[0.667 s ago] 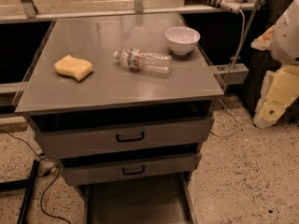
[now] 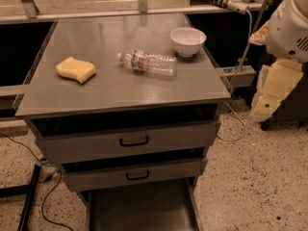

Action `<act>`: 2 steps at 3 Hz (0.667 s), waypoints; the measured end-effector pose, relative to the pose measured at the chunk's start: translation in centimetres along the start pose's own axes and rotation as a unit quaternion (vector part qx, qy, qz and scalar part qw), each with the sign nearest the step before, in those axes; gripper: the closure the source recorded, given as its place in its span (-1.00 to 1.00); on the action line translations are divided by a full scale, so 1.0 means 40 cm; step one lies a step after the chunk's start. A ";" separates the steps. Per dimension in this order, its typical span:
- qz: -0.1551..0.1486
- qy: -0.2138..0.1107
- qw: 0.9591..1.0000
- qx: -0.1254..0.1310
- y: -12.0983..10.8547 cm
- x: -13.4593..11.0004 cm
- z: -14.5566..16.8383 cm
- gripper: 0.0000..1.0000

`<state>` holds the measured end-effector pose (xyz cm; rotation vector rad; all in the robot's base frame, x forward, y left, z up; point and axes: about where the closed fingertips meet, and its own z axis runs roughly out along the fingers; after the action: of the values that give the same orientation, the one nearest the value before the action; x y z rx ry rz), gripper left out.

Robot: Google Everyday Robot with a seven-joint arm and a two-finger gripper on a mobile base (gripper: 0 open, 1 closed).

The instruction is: Place water bottle into bottom drawer

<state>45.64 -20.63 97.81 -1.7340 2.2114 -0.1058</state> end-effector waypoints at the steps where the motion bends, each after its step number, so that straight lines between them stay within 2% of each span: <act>1: -0.019 -0.021 1.000 0.012 -0.075 -0.070 0.024 -1.00; 2: -0.039 -0.050 0.998 0.020 -0.142 -0.129 0.049 -1.00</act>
Offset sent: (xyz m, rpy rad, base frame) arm 0.1073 0.0565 0.0098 0.1081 -0.1119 0.1517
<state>52.57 -16.88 98.50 -1.7649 2.0580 -0.0800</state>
